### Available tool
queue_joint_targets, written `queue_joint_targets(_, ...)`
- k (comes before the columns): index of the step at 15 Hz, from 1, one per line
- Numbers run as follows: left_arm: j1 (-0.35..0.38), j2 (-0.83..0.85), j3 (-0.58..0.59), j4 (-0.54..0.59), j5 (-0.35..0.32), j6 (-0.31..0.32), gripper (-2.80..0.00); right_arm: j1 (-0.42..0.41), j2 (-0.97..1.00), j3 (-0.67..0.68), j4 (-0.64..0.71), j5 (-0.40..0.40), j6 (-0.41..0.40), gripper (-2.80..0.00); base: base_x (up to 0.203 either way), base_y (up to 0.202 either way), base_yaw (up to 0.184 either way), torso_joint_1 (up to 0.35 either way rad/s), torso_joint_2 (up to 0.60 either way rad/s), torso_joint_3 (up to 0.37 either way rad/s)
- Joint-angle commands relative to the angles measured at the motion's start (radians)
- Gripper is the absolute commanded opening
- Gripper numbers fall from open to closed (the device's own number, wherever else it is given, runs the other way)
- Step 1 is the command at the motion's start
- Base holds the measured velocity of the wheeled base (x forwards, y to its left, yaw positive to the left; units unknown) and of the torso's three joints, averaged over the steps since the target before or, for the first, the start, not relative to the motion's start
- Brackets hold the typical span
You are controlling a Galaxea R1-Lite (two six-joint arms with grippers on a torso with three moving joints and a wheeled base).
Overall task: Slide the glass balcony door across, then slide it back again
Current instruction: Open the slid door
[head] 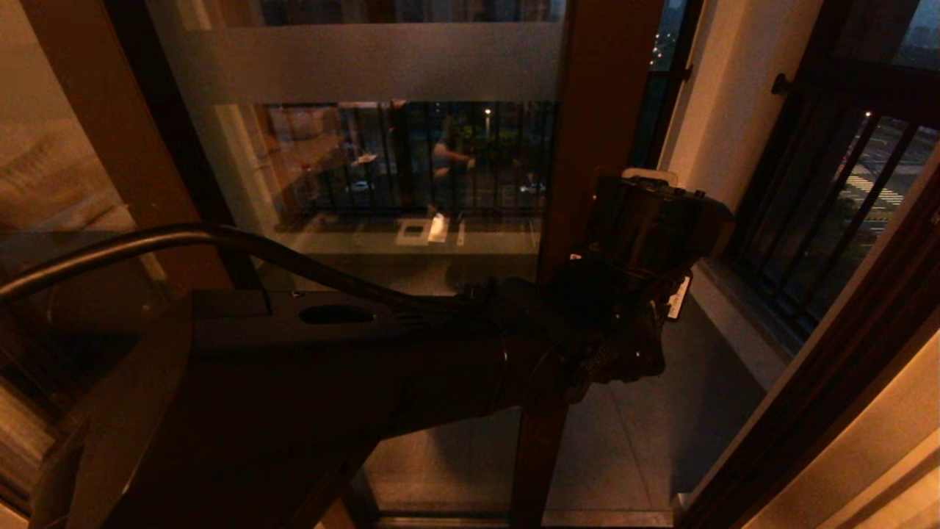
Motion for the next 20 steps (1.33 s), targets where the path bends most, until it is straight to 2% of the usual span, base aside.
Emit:
queue_joint_targets(1, 0.0, -0.002, 0.0, -0.023, -0.011, -0.001, 0.0, 0.0, 0.0, 0.003, 0.0, 0.001, -0.001, -2.8, 0.0, 0.0, 0.0, 0.0, 0.0, 0.0)
queue_joint_targets(4, 0.0, 0.009, 0.0, -0.032, -0.055, -0.001, 0.0, 0.0, 0.0, 0.003, 0.0, 0.001, -0.001, -2.8, 0.0, 0.0, 0.0, 0.0, 0.0, 0.0)
queue_joint_targets(8, 0.001, 0.065, -0.001, -0.065, -0.053, 0.003, 0.0, 0.0, 0.0, 0.003, 0.0, 0.001, -0.001, -2.8, 0.0, 0.0, 0.0, 0.0, 0.0, 0.0)
queue_joint_targets(10, 0.015, 0.121, -0.003, -0.159, -0.035, 0.048, 0.0, 0.0, 0.0, 0.003, 0.0, 0.001, -0.001, -2.8, 0.0, 0.0, 0.0, 0.0, 0.0, 0.0)
queue_joint_targets(12, 0.038, 0.152, -0.003, -0.251, 0.039, 0.118, 0.0, 0.0, 0.0, 0.003, 0.0, 0.001, -0.001, -2.8, 0.0, 0.0, 0.0, 0.0, 0.0, 0.0)
queue_joint_targets(20, 0.053, 0.137, -0.001, -0.281, 0.037, 0.123, 0.0, 0.0, 0.0, 0.003, 0.0, 0.001, -0.001, -2.8, 0.0, 0.0, 0.0, 0.0, 0.0, 0.0)
